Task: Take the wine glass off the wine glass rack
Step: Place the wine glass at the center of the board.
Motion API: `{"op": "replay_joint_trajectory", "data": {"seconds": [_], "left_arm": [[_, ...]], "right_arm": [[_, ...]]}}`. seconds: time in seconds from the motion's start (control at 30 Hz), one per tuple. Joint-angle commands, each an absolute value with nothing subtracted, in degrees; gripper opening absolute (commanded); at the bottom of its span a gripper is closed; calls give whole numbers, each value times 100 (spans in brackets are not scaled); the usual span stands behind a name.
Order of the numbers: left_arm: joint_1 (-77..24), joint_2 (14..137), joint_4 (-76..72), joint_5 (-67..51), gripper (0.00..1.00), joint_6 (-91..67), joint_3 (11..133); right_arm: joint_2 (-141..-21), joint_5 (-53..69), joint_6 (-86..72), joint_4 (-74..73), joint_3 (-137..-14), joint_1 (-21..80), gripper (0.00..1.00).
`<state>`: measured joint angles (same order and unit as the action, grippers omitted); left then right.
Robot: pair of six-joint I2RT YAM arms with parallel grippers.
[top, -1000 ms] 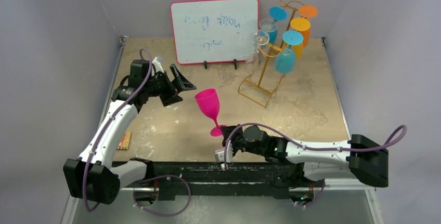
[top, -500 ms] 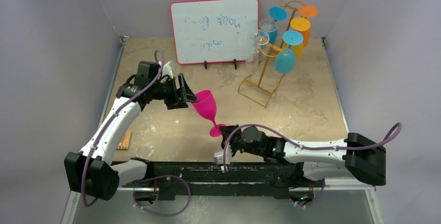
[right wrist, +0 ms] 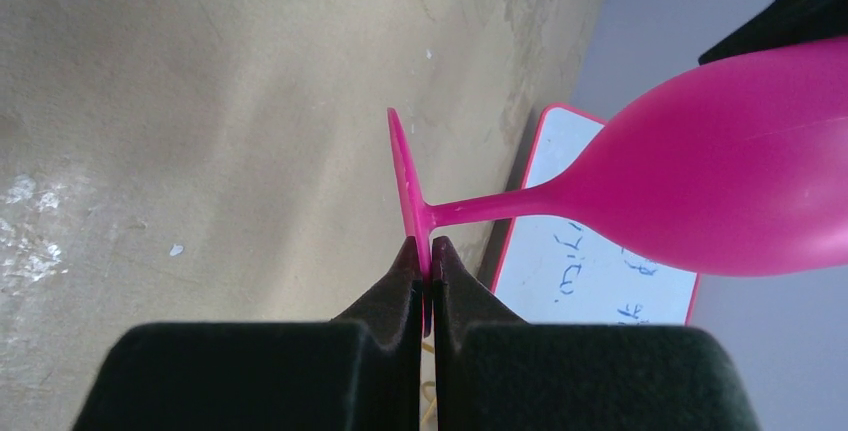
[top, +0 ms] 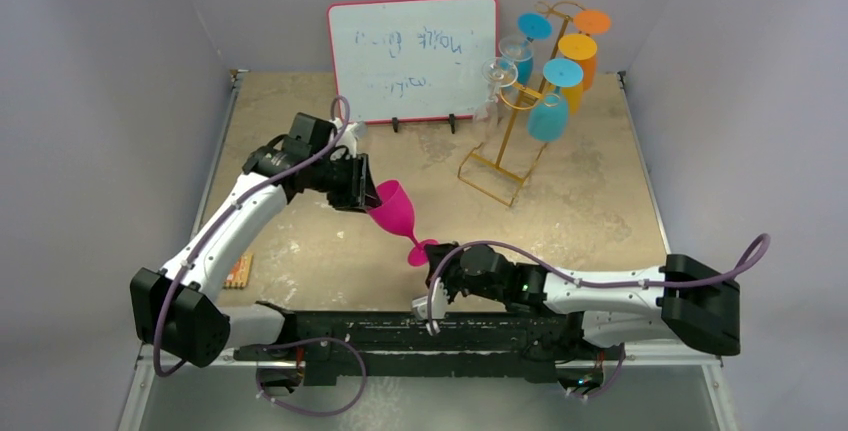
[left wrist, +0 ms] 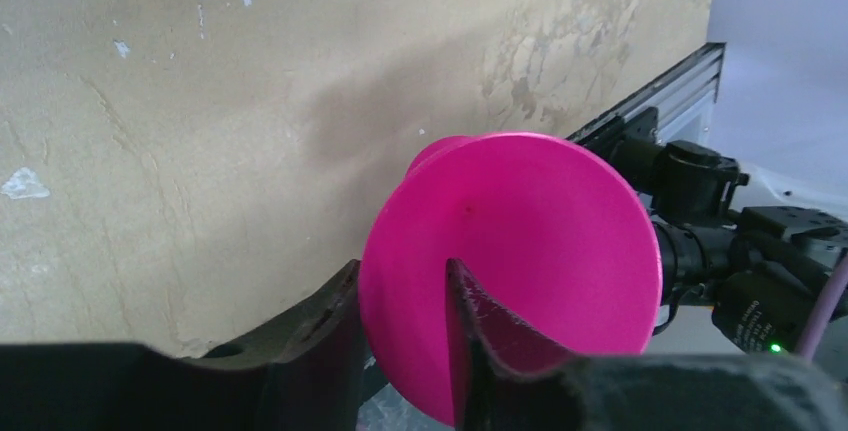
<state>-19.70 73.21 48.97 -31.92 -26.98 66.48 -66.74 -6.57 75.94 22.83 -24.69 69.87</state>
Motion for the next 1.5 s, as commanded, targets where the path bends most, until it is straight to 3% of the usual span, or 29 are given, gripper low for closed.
{"op": "replay_joint_trajectory", "data": {"seconds": [0.0,0.13,0.27,0.37,0.47,0.53,0.63,0.73,0.97,1.07,1.2,1.33,1.47], "left_arm": [[-2268,7279,5090,-3025,26,-2423,6903],[-2270,7276,5043,-3158,3,-2418,6791],[-2268,7231,5250,-2781,0,-2324,6874],[-2269,7187,5248,-2477,0,-2371,6903],[-2270,7142,5240,-2208,0,-2524,6980],[-2268,7153,5326,-2113,0,-2557,7165],[-2268,7123,5428,-1317,0,-2607,7386],[-2271,7128,5552,-522,0,-2581,7485],[-2268,7402,5128,1037,0,-2694,7739],[-2268,7497,4902,1626,0,-2826,7745],[-2271,7535,4099,2324,0,-2573,7435],[-2272,8031,4306,2687,0,-2544,7740],[-2240,8362,4188,2581,0,-2218,7644]], "right_arm": [[-6706,-816,7762,2549,-2827,7006,0],[-6716,-814,7646,2496,-2820,7012,0],[-6728,-936,7572,2453,-2828,7005,2],[-6679,-792,7428,2357,-2885,7005,28],[-6498,-509,7090,2172,-2975,7005,39],[-6250,-346,6928,2189,-2989,7005,59],[-5909,-376,6752,2072,-3050,7006,65],[-5605,-427,6317,1738,-3216,7005,63],[-5063,-1478,3986,2612,-3343,7005,67],[-5176,-2665,2161,2689,-3642,7006,72],[-5384,-3672,-47,1479,-4133,7007,83],[-5519,-4138,-2168,150,-4485,6997,93],[-5489,-3661,-3536,-263,-4522,6976,96]]}}
